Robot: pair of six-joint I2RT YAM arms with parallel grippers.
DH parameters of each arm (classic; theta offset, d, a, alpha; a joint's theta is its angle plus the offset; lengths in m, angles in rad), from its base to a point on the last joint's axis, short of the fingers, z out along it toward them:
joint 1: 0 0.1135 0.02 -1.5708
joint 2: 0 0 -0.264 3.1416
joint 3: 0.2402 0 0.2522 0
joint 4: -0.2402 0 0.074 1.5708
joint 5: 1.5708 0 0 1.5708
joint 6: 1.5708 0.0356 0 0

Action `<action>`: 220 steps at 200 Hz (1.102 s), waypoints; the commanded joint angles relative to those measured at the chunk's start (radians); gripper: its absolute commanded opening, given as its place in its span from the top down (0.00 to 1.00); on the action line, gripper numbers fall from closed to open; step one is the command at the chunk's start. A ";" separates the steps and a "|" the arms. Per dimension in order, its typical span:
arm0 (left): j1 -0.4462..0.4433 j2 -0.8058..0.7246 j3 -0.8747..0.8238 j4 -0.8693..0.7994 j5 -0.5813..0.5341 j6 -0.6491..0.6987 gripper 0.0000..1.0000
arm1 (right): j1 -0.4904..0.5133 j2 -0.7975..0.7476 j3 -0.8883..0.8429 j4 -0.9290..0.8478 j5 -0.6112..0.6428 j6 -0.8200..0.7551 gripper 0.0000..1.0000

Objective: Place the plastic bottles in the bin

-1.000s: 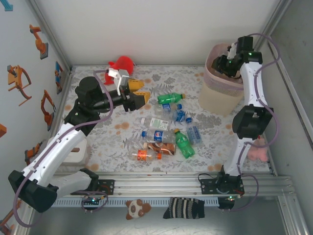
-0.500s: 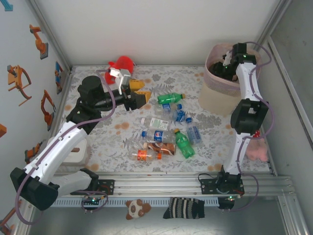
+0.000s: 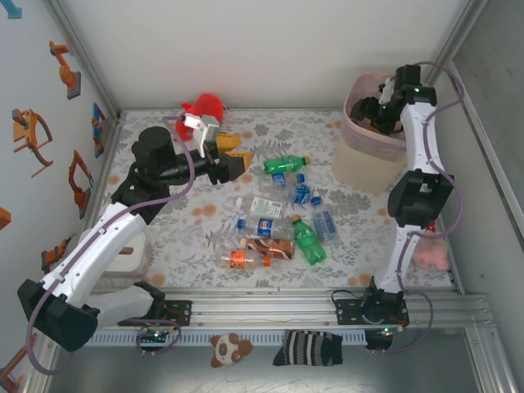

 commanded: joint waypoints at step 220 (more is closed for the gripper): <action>0.002 0.273 -0.052 -0.546 -0.359 -0.305 0.47 | 0.006 -0.481 -0.154 -0.002 0.050 0.036 0.29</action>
